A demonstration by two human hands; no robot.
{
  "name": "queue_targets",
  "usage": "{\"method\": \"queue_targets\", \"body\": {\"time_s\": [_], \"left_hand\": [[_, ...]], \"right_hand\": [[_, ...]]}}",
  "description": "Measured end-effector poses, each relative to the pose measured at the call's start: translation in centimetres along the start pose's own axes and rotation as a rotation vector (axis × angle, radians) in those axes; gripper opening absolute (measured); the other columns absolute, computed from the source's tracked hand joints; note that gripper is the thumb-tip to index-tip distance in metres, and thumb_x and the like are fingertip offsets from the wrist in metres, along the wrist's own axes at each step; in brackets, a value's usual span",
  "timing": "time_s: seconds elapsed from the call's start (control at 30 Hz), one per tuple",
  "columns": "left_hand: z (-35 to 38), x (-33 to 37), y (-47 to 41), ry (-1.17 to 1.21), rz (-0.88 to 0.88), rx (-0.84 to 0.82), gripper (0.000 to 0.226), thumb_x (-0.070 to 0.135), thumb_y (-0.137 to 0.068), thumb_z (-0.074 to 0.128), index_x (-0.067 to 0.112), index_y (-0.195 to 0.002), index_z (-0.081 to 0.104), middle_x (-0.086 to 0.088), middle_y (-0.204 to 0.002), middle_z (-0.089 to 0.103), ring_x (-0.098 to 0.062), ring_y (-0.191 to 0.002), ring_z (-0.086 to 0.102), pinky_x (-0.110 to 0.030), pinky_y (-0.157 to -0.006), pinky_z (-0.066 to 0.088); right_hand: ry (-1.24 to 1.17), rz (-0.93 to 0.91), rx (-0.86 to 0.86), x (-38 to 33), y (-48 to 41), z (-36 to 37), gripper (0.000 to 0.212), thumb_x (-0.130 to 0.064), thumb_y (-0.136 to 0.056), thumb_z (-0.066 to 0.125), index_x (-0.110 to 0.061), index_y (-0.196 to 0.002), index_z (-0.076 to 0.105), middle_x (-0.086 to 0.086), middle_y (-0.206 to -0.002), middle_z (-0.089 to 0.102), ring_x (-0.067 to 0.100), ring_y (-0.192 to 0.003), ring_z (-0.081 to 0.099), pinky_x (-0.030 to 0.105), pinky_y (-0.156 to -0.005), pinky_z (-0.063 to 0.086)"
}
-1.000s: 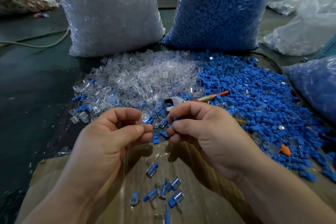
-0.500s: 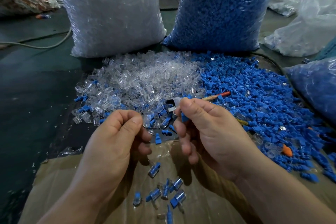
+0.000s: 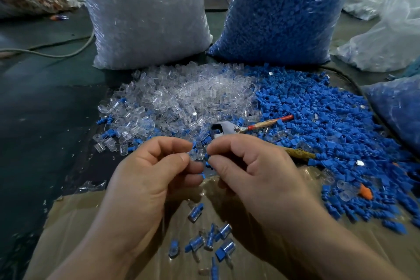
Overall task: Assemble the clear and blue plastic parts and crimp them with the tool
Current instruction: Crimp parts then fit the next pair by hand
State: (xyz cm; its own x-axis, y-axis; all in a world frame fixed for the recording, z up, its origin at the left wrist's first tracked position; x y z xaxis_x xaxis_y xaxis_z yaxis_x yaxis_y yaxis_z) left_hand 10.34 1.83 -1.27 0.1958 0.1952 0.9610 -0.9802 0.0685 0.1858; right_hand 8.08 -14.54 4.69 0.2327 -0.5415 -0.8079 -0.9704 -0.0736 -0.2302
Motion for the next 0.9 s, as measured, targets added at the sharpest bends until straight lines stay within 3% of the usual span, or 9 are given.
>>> {"method": "queue_targets", "body": {"time_s": [0.1,0.2,0.27,0.37,0.5,0.6,0.73,0.8,0.9], "left_hand": [[0.1,0.2,0.2,-0.127,0.063,-0.015,0.01,0.023,-0.078,0.076,0.026,-0.088,0.075,-0.013,-0.074,0.074,-0.019,-0.06,0.069,-0.024,-0.054,0.054],[0.6,0.4,0.4,-0.226,0.129,-0.034,0.011,0.017,-0.088,0.073,0.028,-0.089,0.074,-0.007,-0.071,0.072,-0.013,-0.06,0.068,-0.022,-0.053,0.053],[1.0,0.7,0.5,-0.242,0.163,-0.041,0.008,0.027,-0.082,0.073,0.029,-0.09,0.074,-0.006,-0.07,0.071,-0.012,-0.06,0.067,-0.022,-0.052,0.052],[1.4,1.0,0.7,-0.21,0.178,-0.044,0.021,0.042,-0.068,0.07,0.031,-0.085,0.075,-0.005,-0.068,0.07,-0.012,-0.06,0.068,-0.02,-0.051,0.052],[1.8,1.5,1.1,-0.283,0.221,-0.068,0.023,0.047,-0.07,0.07,0.034,-0.088,0.075,-0.002,-0.071,0.073,-0.012,-0.059,0.068,-0.022,-0.052,0.053],[1.5,1.4,1.1,-0.241,0.214,-0.067,0.025,0.047,-0.068,0.073,0.031,-0.087,0.075,-0.005,-0.071,0.073,-0.014,-0.057,0.067,-0.022,-0.051,0.053],[1.6,0.6,0.9,-0.158,0.127,-0.103,0.021,0.037,-0.067,0.077,0.027,-0.086,0.075,-0.011,-0.074,0.072,-0.019,-0.059,0.066,-0.025,-0.054,0.053],[1.4,0.6,0.9,-0.219,0.136,-0.072,0.02,0.035,-0.066,0.077,0.029,-0.084,0.074,-0.009,-0.072,0.072,-0.019,-0.057,0.066,-0.024,-0.052,0.053],[0.7,0.9,0.8,-0.344,0.166,0.03,0.021,0.031,-0.071,0.087,0.032,-0.086,0.072,-0.005,-0.068,0.072,-0.026,-0.058,0.069,-0.033,-0.053,0.057]], "right_hand": [[0.122,-0.156,0.069,-1.4,0.3,-0.1,0.008,-0.021,-0.086,0.069,-0.025,-0.092,0.07,-0.017,-0.088,0.065,-0.002,-0.084,0.059,0.016,-0.075,0.046],[0.177,-0.226,0.055,-2.1,0.4,0.1,0.007,-0.02,-0.086,0.067,-0.022,-0.093,0.069,-0.014,-0.09,0.065,0.001,-0.086,0.059,0.021,-0.076,0.047],[0.221,-0.267,0.025,-2.3,0.4,0.3,0.01,-0.016,-0.089,0.066,-0.019,-0.096,0.07,-0.008,-0.093,0.064,0.004,-0.085,0.059,0.022,-0.076,0.047],[0.282,-0.284,-0.006,-2.3,0.5,0.5,0.015,-0.019,-0.091,0.06,-0.017,-0.1,0.071,-0.001,-0.094,0.062,0.015,-0.081,0.06,0.036,-0.069,0.051],[0.362,-0.359,0.034,-3.4,0.9,0.3,0.02,-0.017,-0.09,0.057,-0.016,-0.107,0.069,-0.001,-0.098,0.064,0.019,-0.085,0.061,0.039,-0.065,0.052],[0.362,-0.398,0.028,-3.8,1.1,0.4,0.027,-0.021,-0.091,0.052,-0.017,-0.112,0.067,-0.003,-0.104,0.066,0.018,-0.091,0.062,0.037,-0.07,0.052],[0.358,-0.39,0.028,-3.3,1.1,0.3,0.023,-0.015,-0.091,0.059,-0.017,-0.112,0.069,-0.004,-0.105,0.068,0.017,-0.094,0.062,0.038,-0.073,0.053],[0.343,-0.398,0.017,-3.1,1.1,0.4,0.025,-0.015,-0.09,0.058,-0.017,-0.113,0.068,-0.002,-0.105,0.068,0.019,-0.094,0.062,0.039,-0.073,0.053],[0.399,-0.418,-0.015,-2.9,0.8,0.7,0.03,-0.018,-0.089,0.059,-0.017,-0.119,0.063,-0.001,-0.108,0.066,0.022,-0.098,0.058,0.04,-0.078,0.051]]}}
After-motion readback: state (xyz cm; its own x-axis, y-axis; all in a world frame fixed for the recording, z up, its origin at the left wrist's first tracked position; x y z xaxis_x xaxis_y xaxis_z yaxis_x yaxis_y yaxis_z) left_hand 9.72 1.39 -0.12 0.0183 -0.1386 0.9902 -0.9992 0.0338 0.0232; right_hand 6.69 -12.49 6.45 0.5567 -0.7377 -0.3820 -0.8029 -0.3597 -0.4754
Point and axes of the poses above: each hand's wrist, its own y-axis away from the middle knuckle, its own z-axis out of the palm, x = y × z, the point moved 8 cm from there along -y, towards the middle knuckle
